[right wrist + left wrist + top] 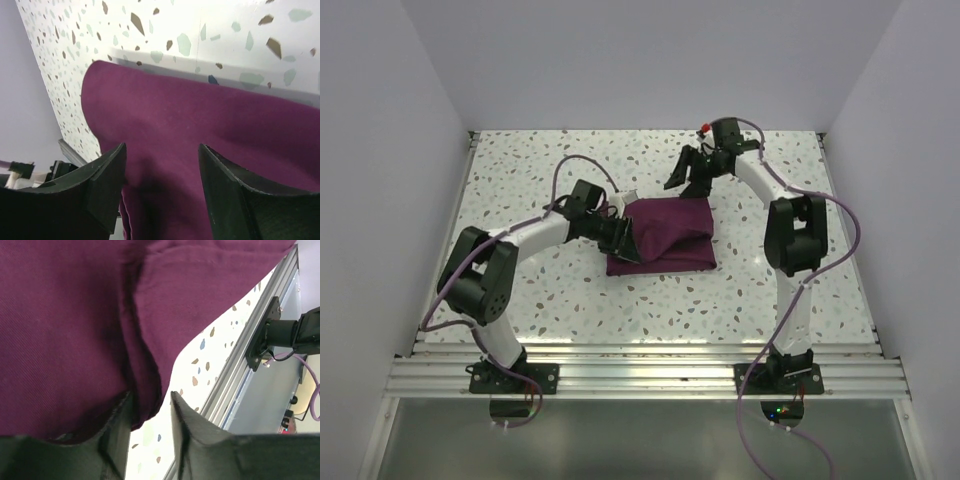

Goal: Prepare the surgical pack

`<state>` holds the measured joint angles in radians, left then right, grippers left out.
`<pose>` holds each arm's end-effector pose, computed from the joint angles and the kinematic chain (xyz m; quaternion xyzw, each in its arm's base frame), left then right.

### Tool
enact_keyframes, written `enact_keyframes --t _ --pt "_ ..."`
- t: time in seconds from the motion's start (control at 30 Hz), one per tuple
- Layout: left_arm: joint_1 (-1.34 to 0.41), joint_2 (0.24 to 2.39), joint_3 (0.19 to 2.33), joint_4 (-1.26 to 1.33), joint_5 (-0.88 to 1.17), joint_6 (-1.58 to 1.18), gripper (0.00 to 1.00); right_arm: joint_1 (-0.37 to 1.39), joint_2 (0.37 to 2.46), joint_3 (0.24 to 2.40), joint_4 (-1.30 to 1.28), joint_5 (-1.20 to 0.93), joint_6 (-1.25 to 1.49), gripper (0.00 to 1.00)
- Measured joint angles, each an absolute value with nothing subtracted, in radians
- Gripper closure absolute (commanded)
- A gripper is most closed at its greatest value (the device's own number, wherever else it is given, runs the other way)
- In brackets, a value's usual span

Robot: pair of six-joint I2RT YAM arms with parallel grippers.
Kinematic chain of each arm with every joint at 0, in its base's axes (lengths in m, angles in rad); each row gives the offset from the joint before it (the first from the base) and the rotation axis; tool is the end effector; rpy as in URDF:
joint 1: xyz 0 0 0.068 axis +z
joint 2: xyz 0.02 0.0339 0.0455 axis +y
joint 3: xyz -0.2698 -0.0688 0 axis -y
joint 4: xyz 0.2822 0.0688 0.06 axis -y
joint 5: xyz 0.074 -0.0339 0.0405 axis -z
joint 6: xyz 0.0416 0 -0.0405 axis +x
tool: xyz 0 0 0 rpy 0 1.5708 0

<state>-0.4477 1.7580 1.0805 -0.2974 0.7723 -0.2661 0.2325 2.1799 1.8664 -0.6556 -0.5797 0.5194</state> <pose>0.3354 -0.1932 0.1625 0.1904 0.8719 -0.4324 0.1290 0.5036 0.1427 0.2151 0.0470 0.9180 0.3582 0.1639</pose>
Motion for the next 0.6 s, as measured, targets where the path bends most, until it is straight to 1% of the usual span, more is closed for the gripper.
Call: enact_keyframes --t 0.03,0.07,0.13,0.2,0.33,0.37,0.5,0.6 --pt "-0.448 1.746 1.076 -0.295 0.772 -0.264 0.53 0.237 2.180 1.858 -0.657 -0.583 0.524 0.41" --pt "-0.448 1.732 1.068 -0.292 0.772 -0.262 0.51 0.244 2.178 1.844 -0.654 -0.592 0.530 0.47" --pt "-0.448 1.699 1.052 -0.290 0.771 -0.255 0.48 0.264 2.165 1.797 -0.649 -0.599 0.542 0.51" --pt "-0.448 1.665 1.038 -0.287 0.770 -0.247 0.47 0.282 2.146 1.732 -0.636 -0.612 0.556 0.56" --pt "-0.445 1.593 1.018 -0.282 0.736 -0.242 0.49 0.314 2.081 1.570 -0.646 -0.631 0.568 0.62" --pt "-0.441 1.576 1.016 -0.282 0.720 -0.242 0.48 0.316 2.064 1.540 -0.655 -0.632 0.567 0.65" --pt "-0.368 1.550 1.016 -0.257 0.707 -0.253 0.50 0.312 1.935 1.388 -0.672 -0.631 0.563 0.69" --pt "-0.283 1.584 1.031 -0.239 0.715 -0.272 0.50 0.307 1.824 1.287 -0.677 -0.635 0.565 0.70"
